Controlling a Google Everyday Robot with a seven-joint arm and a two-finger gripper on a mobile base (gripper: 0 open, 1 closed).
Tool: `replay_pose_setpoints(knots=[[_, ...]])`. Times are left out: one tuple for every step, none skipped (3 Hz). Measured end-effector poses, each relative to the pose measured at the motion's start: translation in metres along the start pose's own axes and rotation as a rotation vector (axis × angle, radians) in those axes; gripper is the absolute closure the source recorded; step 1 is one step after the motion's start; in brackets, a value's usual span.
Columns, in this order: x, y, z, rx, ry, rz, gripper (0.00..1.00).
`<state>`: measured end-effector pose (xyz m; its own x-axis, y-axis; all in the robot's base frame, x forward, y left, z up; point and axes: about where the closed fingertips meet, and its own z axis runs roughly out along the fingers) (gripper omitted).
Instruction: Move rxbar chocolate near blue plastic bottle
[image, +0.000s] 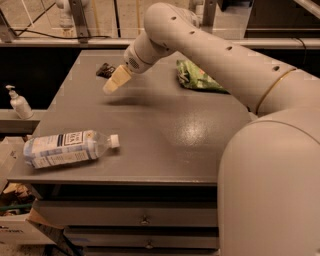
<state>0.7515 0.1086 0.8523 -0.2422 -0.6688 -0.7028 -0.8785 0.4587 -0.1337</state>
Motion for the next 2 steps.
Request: replay_pose_setpoints(knots=[[-0.003,-0.001,0.018,-0.006,0.005,0.015,0.00],[-0.006,-0.004,0.035,-0.006,0.005,0.029,0.00]])
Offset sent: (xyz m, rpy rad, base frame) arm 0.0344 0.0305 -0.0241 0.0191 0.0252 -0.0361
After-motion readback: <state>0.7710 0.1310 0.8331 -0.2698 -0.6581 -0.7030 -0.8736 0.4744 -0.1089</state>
